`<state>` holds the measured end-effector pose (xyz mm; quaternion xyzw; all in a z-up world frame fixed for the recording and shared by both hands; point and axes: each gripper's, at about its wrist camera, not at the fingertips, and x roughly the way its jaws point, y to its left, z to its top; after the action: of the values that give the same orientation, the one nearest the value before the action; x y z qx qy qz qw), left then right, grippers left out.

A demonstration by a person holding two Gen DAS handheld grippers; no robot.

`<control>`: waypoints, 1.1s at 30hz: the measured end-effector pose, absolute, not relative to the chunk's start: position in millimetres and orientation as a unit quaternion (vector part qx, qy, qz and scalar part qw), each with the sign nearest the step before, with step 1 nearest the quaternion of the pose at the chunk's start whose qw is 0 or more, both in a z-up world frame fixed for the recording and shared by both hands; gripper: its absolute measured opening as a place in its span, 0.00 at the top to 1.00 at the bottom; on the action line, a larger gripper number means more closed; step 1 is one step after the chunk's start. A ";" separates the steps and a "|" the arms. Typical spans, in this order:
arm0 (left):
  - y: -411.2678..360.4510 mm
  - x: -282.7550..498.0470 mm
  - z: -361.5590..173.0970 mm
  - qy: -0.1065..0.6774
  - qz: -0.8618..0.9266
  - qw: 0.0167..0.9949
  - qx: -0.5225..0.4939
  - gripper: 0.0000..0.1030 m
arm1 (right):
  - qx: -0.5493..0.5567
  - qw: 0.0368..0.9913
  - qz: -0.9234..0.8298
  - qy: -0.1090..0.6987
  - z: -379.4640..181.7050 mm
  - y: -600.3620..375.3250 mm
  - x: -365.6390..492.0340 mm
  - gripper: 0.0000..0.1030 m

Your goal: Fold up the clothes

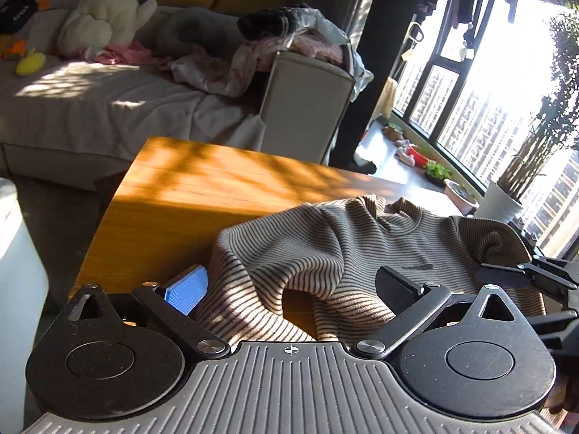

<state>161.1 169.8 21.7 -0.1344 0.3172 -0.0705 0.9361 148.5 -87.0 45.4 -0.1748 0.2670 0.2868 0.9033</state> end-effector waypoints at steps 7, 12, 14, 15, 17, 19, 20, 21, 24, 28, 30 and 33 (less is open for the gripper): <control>188.9 158.7 34.4 0.310 -0.034 0.937 -0.157 0.00 | -0.260 0.828 0.440 0.232 54.7 -42.2 60.2 0.46; 199.8 152.1 39.2 0.302 -0.018 0.938 -0.167 0.00 | -0.341 0.814 0.424 0.205 22.1 -6.0 56.8 0.46; 206.1 149.5 41.0 0.300 -0.009 0.938 -0.172 0.00 | -0.352 0.813 0.418 0.202 11.9 5.9 61.4 0.46; 209.4 148.0 41.7 0.299 -0.005 0.938 -0.174 0.00 | -0.354 0.811 0.419 0.202 10.0 9.9 62.8 0.57; 215.3 145.5 43.2 0.297 0.001 0.938 -0.178 0.00 | -0.358 0.814 0.414 0.194 10.2 15.6 66.2 0.99; 218.1 144.2 44.7 0.294 0.004 0.939 -0.180 0.00 | -0.341 0.839 0.389 0.166 30.9 7.0 77.7 0.97; 219.2 143.9 45.2 0.292 0.006 0.939 -0.182 0.00 | -0.316 0.858 0.372 0.159 49.3 -3.2 90.2 0.97; 220.0 144.5 45.3 0.291 0.006 0.938 -0.186 0.00 | -0.282 0.876 0.356 0.161 67.8 -16.3 104.2 0.97; 219.3 148.7 45.1 0.291 0.002 0.937 -0.193 0.00 | -0.184 0.916 0.311 0.175 114.3 -56.5 140.8 0.97; 208.4 151.7 39.7 0.301 -0.014 0.935 -0.187 0.00 | -0.159 0.940 0.251 0.169 130.8 -89.6 159.3 0.97; 196.1 152.8 35.0 0.311 -0.030 0.934 -0.173 0.00 | -0.164 0.952 0.209 0.153 134.7 -101.9 173.0 0.98; 176.2 155.6 28.6 0.322 -0.059 0.932 -0.156 0.00 | -0.157 0.970 0.155 0.107 149.4 -126.6 200.4 0.98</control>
<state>155.6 176.2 28.6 -0.1560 0.3217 -0.0589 0.9320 200.4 -126.6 149.4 -0.1567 0.1071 0.1551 0.9695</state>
